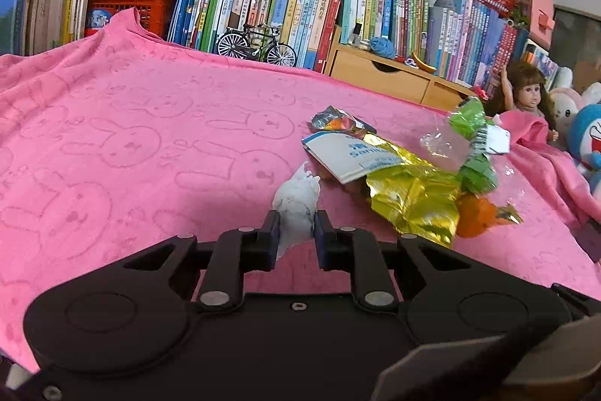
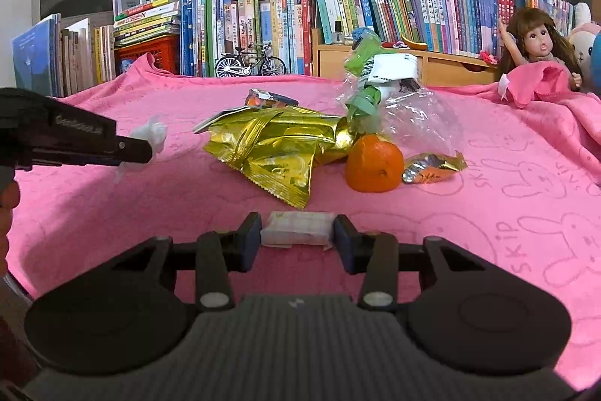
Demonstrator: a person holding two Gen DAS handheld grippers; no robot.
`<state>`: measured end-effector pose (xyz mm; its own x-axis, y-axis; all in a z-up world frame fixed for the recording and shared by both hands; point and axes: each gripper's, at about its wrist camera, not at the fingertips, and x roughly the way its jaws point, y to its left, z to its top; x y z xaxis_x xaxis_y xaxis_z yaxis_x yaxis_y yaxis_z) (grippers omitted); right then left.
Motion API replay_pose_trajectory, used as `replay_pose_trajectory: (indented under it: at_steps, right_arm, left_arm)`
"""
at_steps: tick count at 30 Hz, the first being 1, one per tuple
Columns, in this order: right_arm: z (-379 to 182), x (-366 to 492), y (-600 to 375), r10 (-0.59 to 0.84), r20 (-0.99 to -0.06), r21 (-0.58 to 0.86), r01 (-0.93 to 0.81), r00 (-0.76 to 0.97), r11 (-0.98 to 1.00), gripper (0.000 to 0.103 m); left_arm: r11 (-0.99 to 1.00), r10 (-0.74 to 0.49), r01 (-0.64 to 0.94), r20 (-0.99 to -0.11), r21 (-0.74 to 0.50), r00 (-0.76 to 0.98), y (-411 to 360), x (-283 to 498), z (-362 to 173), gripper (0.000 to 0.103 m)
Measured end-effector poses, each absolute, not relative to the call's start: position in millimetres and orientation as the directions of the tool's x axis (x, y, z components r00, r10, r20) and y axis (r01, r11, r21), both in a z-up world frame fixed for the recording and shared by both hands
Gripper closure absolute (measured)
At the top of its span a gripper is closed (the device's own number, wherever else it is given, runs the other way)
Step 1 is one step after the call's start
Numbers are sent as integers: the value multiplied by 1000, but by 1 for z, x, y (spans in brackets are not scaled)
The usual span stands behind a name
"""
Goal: Collect trash
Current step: 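Carry the tissue and white packet toward the table edge with both tools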
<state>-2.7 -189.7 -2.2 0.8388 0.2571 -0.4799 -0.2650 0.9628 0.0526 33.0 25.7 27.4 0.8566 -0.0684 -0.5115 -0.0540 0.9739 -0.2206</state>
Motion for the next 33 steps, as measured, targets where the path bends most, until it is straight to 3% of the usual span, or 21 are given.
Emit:
replay_pose_trajectory:
  at_steps: [11, 33]
  right_arm:
    - [2, -37, -188, 286, -470, 55, -295, 835, 954, 56]
    - [7, -99, -185, 350, -459, 98, -345, 816, 933, 56]
  left_arm:
    - [981, -68, -28, -479, -190, 875, 17, -33, 30, 85]
    - [974, -104, -16, -513, -226, 852, 25, -116, 19, 85]
